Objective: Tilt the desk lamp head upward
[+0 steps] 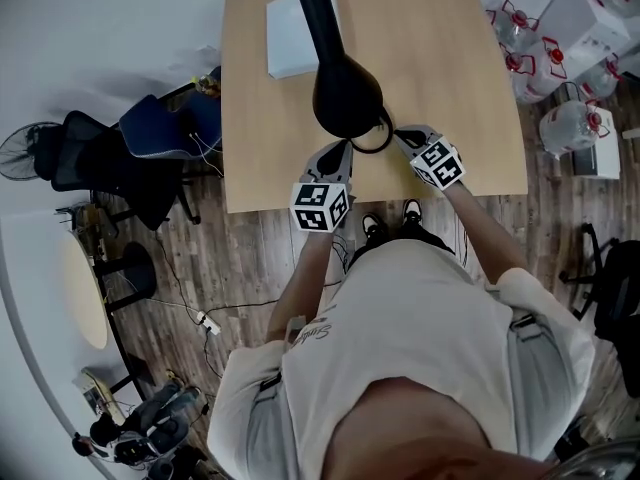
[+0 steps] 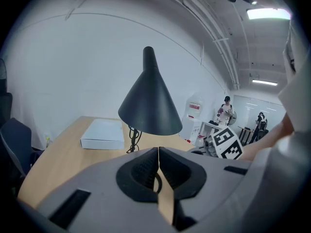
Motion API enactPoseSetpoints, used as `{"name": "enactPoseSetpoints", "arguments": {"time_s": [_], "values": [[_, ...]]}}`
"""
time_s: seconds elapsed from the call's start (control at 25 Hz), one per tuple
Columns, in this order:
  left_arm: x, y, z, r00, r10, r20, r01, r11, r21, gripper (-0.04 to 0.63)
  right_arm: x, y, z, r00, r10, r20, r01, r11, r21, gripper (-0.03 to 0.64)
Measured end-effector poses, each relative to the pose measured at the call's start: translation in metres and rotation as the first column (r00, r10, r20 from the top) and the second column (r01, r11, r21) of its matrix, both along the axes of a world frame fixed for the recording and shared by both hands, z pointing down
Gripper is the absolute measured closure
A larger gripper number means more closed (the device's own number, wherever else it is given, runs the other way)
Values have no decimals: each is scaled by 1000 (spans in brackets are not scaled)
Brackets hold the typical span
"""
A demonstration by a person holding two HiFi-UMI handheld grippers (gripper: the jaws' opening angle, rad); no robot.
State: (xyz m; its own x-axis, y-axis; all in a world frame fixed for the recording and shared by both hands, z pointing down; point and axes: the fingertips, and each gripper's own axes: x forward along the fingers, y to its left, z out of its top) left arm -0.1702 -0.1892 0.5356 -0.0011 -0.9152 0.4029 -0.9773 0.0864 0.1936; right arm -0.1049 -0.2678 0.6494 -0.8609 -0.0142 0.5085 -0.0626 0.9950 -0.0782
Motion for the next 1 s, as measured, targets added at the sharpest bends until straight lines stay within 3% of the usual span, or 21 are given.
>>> {"name": "enactPoseSetpoints", "arguments": {"time_s": [0.68, 1.0], "values": [[-6, -8, 2, 1000, 18, -2, -18, 1000, 10, 578, -26, 6, 109, 960, -69, -271, 52, 996, -69, 621], [-4, -16, 2, 1000, 26, 1, -26, 999, 22, 578, -29, 6, 119, 939, -130, -319, 112, 991, -75, 621]]}}
